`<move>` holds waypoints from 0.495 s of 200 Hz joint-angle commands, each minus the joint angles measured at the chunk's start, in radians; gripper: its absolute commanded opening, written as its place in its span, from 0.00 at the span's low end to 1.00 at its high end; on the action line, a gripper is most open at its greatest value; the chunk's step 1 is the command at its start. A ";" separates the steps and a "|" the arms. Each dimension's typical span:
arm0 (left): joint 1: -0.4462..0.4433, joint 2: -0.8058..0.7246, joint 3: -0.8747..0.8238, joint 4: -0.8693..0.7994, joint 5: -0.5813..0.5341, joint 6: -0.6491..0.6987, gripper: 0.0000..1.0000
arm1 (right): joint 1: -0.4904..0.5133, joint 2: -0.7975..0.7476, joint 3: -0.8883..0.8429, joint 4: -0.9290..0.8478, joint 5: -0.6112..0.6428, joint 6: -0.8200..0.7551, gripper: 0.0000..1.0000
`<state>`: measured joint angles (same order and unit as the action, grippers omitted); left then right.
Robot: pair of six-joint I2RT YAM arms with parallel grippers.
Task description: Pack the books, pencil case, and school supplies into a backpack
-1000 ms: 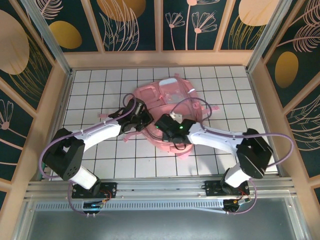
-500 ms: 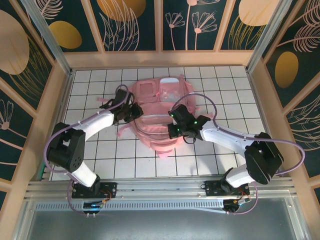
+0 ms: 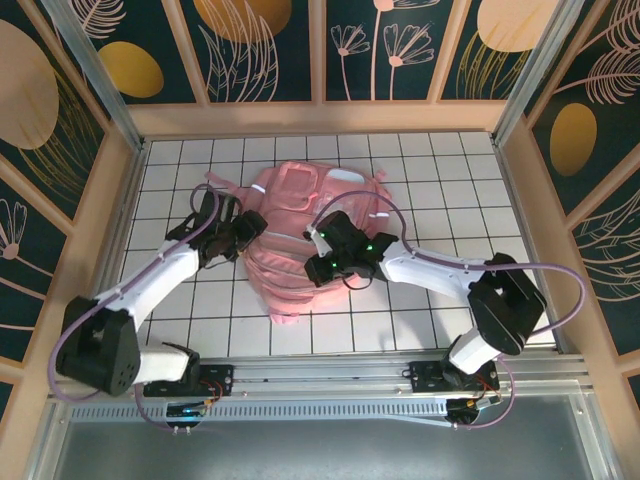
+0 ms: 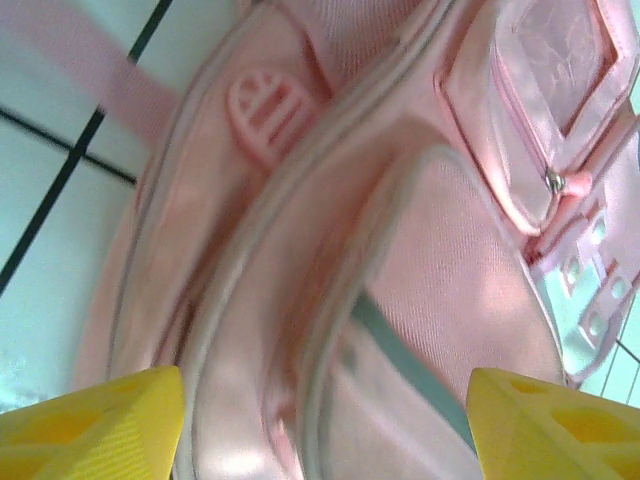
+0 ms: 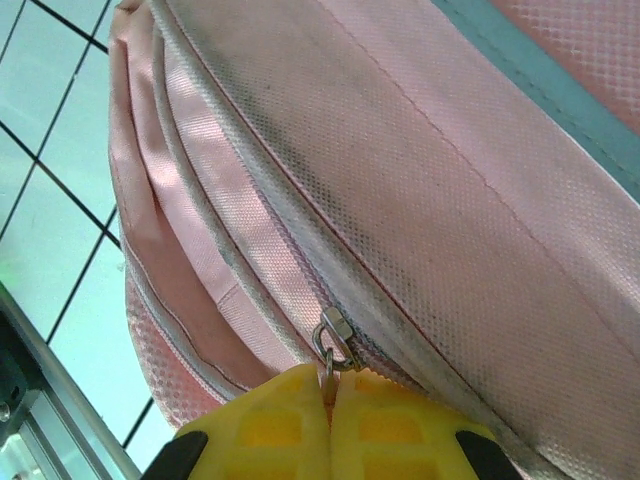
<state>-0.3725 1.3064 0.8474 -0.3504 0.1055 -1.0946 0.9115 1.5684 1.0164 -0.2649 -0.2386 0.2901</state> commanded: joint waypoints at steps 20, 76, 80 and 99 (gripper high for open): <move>-0.081 -0.001 -0.044 -0.020 -0.102 -0.187 0.72 | 0.033 0.031 0.057 0.083 -0.049 -0.007 0.00; -0.091 0.070 -0.053 0.083 -0.185 -0.185 0.11 | 0.067 0.045 0.046 0.080 0.020 0.020 0.00; -0.091 0.068 -0.050 0.081 -0.199 -0.166 0.02 | 0.067 0.045 0.044 0.072 0.038 0.026 0.00; -0.090 0.051 -0.039 0.063 -0.271 -0.074 0.00 | 0.064 0.033 0.026 0.030 0.103 0.033 0.00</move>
<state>-0.4618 1.3697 0.7948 -0.3042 -0.0372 -1.2617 0.9600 1.6096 1.0336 -0.2256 -0.1886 0.3050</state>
